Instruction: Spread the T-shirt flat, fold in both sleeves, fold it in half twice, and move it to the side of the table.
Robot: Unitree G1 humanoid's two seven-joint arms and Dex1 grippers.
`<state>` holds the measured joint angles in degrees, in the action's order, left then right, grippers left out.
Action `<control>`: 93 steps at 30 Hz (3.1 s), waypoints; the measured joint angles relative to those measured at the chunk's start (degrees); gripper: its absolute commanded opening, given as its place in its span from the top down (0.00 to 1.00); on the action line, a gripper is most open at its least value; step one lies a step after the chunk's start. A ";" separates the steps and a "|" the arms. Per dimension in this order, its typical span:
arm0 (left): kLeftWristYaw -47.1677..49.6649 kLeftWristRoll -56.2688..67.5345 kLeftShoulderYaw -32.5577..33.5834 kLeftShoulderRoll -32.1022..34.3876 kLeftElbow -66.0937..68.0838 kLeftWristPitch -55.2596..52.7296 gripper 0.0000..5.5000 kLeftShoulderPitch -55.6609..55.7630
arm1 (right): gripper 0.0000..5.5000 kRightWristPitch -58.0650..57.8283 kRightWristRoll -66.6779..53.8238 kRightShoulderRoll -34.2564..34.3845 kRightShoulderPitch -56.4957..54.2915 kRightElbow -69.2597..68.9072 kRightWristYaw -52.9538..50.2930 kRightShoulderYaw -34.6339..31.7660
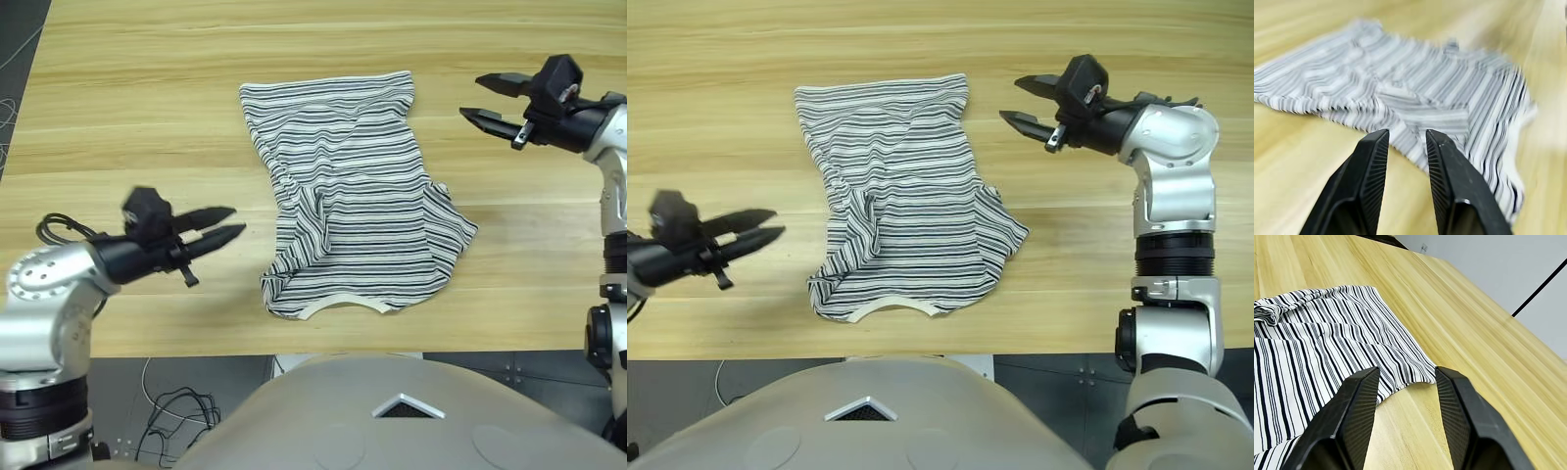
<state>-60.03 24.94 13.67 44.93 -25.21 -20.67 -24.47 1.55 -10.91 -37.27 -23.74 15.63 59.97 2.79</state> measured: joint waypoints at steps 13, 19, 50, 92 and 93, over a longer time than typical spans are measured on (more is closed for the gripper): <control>2.81 -14.04 -4.99 0.47 4.78 14.82 0.75 -2.88 | 0.62 0.00 0.05 0.23 1.20 -2.10 0.17 0.46; 3.03 -17.35 -9.08 0.34 4.91 17.82 0.75 -4.59 | 0.62 0.02 0.07 0.25 1.62 -2.15 0.17 0.57; 2.93 -19.57 -19.73 2.83 -2.82 16.62 0.75 -6.44 | 0.62 0.14 0.14 1.08 2.38 -2.16 -0.46 0.93; 13.51 -7.21 0.43 -1.45 -1.93 9.47 0.74 3.20 | 0.72 -17.82 6.41 -8.04 4.87 4.59 18.08 16.47; 13.51 -7.20 0.61 -1.45 -2.00 9.47 0.74 2.99 | 0.75 -17.63 6.55 -7.98 4.52 5.31 17.50 16.46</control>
<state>-46.52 17.74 14.28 43.48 -27.21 -11.20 -21.48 -16.08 -4.36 -45.25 -19.22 20.94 77.47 19.24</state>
